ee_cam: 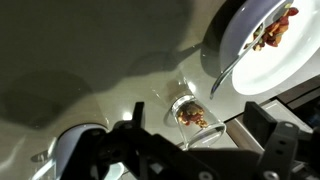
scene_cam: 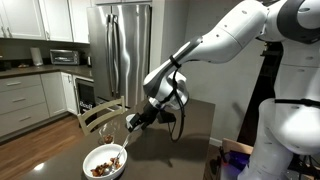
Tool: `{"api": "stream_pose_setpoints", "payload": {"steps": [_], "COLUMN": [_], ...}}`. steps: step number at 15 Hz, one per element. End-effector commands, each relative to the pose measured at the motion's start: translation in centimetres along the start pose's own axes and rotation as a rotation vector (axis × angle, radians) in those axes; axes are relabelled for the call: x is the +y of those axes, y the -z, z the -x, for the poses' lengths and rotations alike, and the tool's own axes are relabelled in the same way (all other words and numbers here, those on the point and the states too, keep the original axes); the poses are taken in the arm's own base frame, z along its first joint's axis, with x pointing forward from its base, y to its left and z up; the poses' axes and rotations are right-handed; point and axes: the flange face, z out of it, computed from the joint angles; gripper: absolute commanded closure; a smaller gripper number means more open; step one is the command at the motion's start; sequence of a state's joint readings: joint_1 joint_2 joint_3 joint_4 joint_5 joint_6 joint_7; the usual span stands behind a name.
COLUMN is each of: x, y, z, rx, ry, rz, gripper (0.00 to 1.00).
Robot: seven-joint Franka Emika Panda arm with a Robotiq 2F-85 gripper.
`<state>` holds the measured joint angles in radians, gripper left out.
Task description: Transfer one spoon of contents from the bowl to the white cup
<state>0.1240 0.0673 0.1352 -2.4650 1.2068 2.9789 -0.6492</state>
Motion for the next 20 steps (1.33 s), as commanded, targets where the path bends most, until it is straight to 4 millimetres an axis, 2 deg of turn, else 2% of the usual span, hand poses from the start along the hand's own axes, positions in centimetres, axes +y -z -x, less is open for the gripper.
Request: {"api": "stream_pose_setpoints", "payload": {"steps": [1,3,5,7,10,15,16,18,20], "x": [0.8,1.4,1.4,0.3,-2.0,-5.5,-4.9,-5.6,-5.7], "y": [2.8,4.1,6.4,9.5,14.5,21.5,19.5,21.4,21.7], "z": [-0.2,-1.0,-2.2,-3.9,-5.4,-5.4,-5.9,-5.6,-5.5], "rx": [-0.024,-0.056,-0.094,-0.112,-0.103,-0.093,-0.091,-0.085,-0.081], "ry": [0.010,0.006,-0.011,-0.024,-0.033,-0.018,-0.009,-0.005,-0.002], "rz": [0.045,0.069,0.091,0.107,0.104,0.116,0.091,0.089,0.087], "gripper": [0.00,0.00,0.00,0.00,0.00,0.00,0.00,0.00,0.00]}}
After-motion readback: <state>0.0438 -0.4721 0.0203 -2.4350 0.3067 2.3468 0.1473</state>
